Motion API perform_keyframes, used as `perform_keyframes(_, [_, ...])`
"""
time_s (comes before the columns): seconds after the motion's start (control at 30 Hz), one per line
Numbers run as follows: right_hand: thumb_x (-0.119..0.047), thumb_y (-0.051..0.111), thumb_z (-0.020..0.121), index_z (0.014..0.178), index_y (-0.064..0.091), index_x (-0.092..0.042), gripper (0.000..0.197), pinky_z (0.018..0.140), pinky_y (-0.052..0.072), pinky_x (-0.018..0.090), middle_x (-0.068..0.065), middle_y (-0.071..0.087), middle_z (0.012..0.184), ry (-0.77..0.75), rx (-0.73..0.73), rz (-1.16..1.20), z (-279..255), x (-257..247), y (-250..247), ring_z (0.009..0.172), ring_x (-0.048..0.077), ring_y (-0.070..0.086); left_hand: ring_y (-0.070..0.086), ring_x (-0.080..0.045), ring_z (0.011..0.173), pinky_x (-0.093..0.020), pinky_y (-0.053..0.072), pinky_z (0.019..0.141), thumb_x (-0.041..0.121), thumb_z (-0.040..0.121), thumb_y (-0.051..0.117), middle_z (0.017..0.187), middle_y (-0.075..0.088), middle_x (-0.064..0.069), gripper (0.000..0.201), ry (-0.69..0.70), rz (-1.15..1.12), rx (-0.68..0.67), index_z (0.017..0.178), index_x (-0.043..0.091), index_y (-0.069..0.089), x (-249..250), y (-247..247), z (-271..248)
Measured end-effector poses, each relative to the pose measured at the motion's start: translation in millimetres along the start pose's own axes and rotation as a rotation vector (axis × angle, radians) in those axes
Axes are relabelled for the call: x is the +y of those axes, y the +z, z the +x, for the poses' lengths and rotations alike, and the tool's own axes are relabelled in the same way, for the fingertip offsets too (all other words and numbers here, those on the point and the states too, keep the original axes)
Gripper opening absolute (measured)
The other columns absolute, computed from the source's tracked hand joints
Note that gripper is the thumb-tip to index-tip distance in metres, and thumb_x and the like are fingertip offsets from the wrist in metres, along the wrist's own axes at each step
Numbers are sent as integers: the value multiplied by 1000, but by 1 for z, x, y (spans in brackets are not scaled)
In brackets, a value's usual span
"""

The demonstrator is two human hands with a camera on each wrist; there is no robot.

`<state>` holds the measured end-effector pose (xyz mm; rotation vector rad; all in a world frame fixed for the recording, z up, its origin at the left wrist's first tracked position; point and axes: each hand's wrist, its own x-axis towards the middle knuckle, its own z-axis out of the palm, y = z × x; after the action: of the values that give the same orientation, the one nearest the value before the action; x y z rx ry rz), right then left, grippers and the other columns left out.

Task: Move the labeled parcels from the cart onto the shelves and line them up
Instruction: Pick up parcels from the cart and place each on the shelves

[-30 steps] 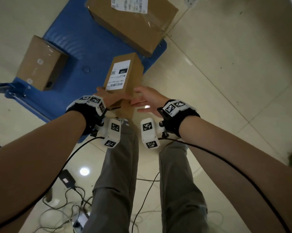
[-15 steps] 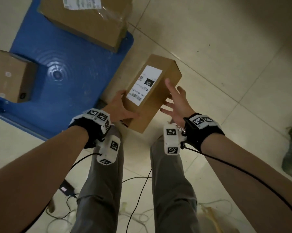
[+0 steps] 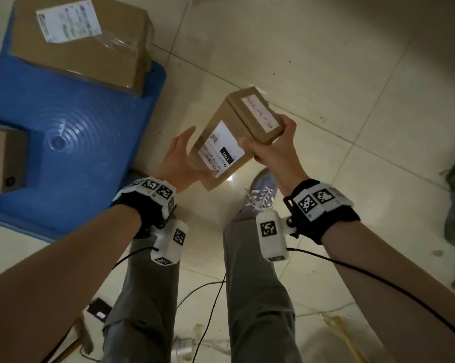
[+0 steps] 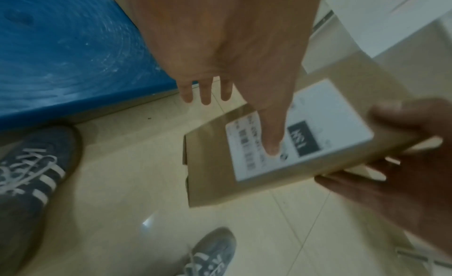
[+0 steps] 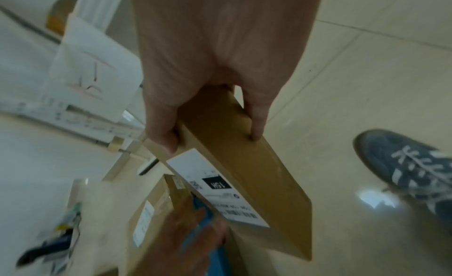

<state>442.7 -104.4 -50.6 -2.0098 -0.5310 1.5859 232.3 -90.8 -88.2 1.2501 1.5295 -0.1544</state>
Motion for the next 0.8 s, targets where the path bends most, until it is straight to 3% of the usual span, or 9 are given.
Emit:
perform_keyframes(0.07, [-10,87,70,140,26,-22,94,99,54,34,-3,49,129,-103,-17,-59,-2,6,-5,122,12,54,40,-20,135,-48,41,109,34,71,85,153,32,3,103,64,-90,47,152,33,21,9,0,4])
perform_keyframes(0.13, [-10,88,67,144,23,-23,102,101,53,36,0,45,133,-154,-17,-76,-3,10,-9,124,12,51,48,-16,126,-41,48,101,33,79,78,148,40,4,86,89,-178,104,149,34,28,21,1,7])
perform_keyframes(0.27, [-12,88,66,146,23,-25,104,102,53,39,1,43,135,-180,9,-35,-6,16,-21,125,11,50,56,-1,100,-6,47,70,29,92,65,130,52,8,54,150,-219,202,141,29,41,50,3,10])
perform_keyframes(0.33, [-14,89,66,147,23,-25,105,103,53,40,2,42,137,-183,35,-24,-5,18,-25,127,12,48,59,1,91,-4,46,61,27,93,63,118,57,9,42,162,-255,228,132,27,49,61,5,9])
perform_keyframes(0.4, [-23,89,62,147,24,-26,107,104,51,42,2,40,139,-196,65,-39,-3,19,-28,130,15,45,65,-5,88,-9,50,60,26,94,60,108,62,5,30,160,-297,216,122,24,53,69,9,8])
perform_keyframes(0.47, [-31,88,60,146,25,-28,106,103,52,42,3,38,139,-195,92,-44,-2,19,-31,130,17,44,67,-10,92,-15,54,64,30,94,61,110,61,1,33,186,-319,158,124,23,50,78,14,6])
perform_keyframes(0.6, [-52,85,59,143,29,-34,103,97,56,42,4,43,138,-89,146,88,-6,20,-27,125,18,51,53,-14,117,-28,54,84,52,82,70,133,41,0,73,228,-279,2,143,29,37,88,26,1])
perform_keyframes(0.7, [-60,67,76,142,34,-29,80,99,55,45,5,56,130,73,110,265,-12,19,-24,115,21,62,49,2,112,-8,46,75,52,80,72,136,40,8,80,219,-306,-50,146,27,34,94,30,-2])
perform_keyframes(0.8, [-60,52,86,140,41,-21,68,92,59,44,14,63,120,202,83,449,-19,19,-29,102,28,71,48,24,94,1,44,66,44,74,80,118,48,25,81,258,-273,-86,140,25,37,101,24,0])
